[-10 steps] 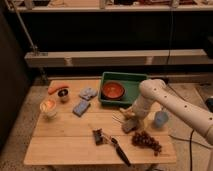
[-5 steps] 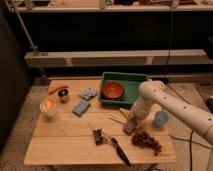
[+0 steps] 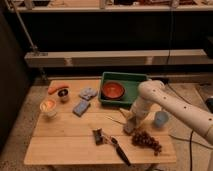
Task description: Wipe tray with eraser
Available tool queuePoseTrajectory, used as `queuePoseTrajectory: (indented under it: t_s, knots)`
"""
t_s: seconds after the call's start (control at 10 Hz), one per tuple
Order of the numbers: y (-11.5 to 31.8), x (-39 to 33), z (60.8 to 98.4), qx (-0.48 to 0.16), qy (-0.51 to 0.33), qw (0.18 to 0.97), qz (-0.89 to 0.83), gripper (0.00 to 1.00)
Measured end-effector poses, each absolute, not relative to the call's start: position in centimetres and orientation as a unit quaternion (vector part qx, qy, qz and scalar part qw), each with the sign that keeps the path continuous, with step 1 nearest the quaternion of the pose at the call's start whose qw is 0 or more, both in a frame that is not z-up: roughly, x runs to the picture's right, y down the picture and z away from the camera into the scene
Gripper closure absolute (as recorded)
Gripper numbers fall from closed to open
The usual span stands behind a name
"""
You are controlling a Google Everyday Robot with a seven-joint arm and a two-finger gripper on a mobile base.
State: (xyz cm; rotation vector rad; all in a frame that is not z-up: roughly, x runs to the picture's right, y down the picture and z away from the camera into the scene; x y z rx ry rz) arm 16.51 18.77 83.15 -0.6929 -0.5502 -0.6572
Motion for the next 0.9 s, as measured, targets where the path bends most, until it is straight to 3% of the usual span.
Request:
queuePoseTrajectory:
  t_s: [0.5,0.9]
  knots:
    - [16.2,16.4,79.7,-0.316,-0.233,0.858,-0.330,1.00]
    - [11.3,16.9,74.8,-0.308,-0.228,0.859,-0.340,1.00]
